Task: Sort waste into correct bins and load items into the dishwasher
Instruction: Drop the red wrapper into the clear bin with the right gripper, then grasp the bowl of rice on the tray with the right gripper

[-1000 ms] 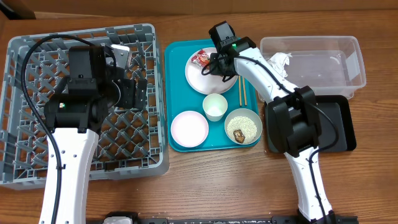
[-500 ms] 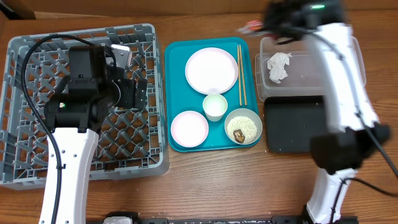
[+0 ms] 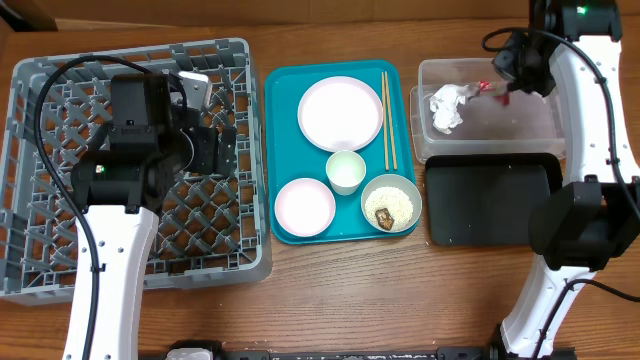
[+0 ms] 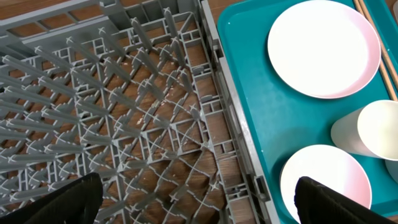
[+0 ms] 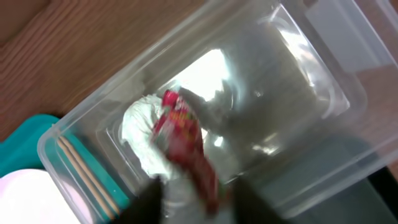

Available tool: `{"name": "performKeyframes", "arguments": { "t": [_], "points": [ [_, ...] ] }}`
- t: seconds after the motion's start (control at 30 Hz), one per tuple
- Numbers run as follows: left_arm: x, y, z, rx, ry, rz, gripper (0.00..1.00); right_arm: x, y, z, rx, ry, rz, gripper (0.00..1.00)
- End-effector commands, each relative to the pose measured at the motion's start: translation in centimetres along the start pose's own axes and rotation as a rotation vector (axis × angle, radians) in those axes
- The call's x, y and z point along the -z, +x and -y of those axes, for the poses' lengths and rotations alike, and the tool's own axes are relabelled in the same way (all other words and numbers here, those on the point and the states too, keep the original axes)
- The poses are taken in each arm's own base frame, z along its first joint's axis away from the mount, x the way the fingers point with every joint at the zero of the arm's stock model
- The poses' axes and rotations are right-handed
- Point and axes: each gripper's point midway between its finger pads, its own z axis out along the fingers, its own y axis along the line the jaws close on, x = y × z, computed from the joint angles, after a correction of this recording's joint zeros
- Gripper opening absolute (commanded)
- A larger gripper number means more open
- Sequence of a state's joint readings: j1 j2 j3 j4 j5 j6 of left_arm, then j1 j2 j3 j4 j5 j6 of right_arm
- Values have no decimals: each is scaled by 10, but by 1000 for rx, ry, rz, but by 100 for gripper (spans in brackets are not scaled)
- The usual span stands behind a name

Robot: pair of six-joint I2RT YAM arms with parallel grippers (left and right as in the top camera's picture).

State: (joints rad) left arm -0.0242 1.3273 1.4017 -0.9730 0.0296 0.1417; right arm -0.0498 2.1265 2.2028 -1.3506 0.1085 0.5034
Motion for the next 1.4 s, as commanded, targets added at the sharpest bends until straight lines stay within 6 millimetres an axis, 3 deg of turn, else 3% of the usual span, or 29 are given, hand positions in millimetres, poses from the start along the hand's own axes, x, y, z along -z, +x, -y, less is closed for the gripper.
{"name": "performKeyframes", "arguments": {
  "t": [0.0,0.1,0.2,0.3,0.43,0.73,0.97,1.17,1.37],
  "points": [
    [3,-7,-3,-12,-9,16,100,5,-6,-4,24,-16,29,95],
    [3,-7,-3,-12,-9,16,100,32,-8,-14,57,-82,32,96],
    [3,-7,-3,-13,-8,15,100,70,1,-35,129,-223,13,91],
    [3,-7,-3,-13,-8,15,100,107,26,-59,212,-357,-33,85],
    [3,-7,-3,-12,-9,15,100,123,75,-80,297,-377,-133,83],
    [3,-7,-3,-12,-9,15,100,103,189,-112,469,-276,-375,69],
    [3,-7,-3,-12,-9,15,100,84,254,-112,623,-107,-414,66],
    [3,-7,-3,-12,-9,15,100,62,291,-94,738,112,-352,65],
    [3,-7,-3,-12,-9,15,100,29,327,-86,817,158,-376,62]
  ]
}}
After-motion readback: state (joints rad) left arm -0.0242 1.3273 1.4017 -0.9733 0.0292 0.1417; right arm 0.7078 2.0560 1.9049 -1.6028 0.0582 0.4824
